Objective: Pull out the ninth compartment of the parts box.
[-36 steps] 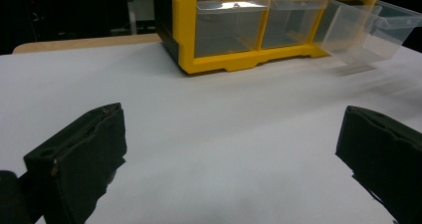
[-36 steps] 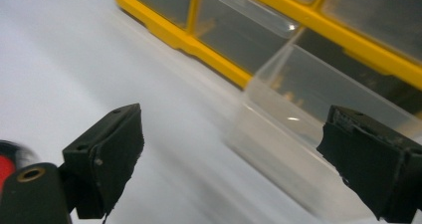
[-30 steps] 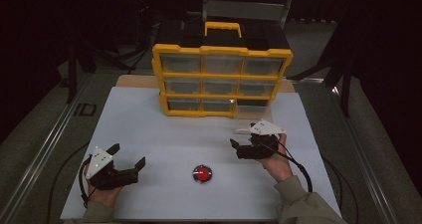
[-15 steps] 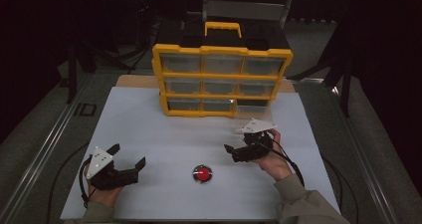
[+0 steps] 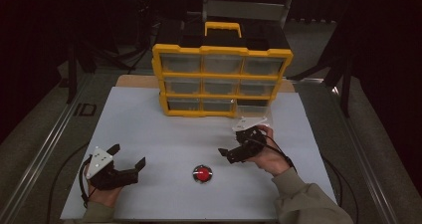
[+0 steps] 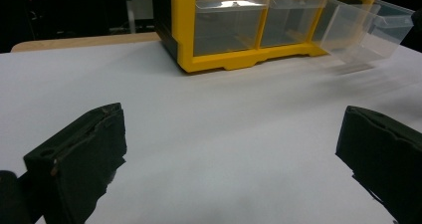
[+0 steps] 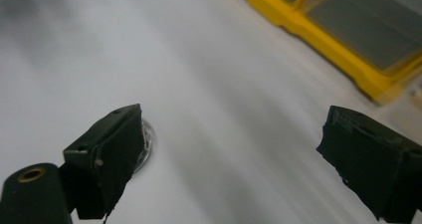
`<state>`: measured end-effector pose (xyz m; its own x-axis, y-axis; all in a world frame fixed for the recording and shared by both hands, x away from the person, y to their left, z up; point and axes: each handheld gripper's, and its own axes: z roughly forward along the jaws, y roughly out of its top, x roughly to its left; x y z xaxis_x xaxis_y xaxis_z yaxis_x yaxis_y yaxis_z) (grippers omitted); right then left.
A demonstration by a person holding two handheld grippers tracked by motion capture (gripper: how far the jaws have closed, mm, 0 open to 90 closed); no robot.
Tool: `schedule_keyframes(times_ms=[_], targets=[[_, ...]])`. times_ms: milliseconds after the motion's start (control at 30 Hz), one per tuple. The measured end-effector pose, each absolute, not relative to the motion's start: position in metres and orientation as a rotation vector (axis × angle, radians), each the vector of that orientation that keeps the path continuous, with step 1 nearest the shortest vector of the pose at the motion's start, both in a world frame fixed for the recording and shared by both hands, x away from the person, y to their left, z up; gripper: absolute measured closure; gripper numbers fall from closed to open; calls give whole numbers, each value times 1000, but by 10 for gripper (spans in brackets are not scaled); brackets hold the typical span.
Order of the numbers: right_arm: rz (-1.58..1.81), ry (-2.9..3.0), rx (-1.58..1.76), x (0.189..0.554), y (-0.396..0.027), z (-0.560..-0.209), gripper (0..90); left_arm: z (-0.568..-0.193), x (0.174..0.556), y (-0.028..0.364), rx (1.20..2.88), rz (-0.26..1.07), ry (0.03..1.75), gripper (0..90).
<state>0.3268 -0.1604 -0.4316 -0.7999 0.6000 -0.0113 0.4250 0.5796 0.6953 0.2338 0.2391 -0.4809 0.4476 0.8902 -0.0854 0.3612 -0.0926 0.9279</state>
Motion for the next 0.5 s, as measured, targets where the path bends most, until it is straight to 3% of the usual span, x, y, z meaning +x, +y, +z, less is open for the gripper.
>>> schedule_keyframes(times_ms=[500], targets=[[995,2644,785,328,-142,-437,94,-481,234,239,1669,641,1102,1]])
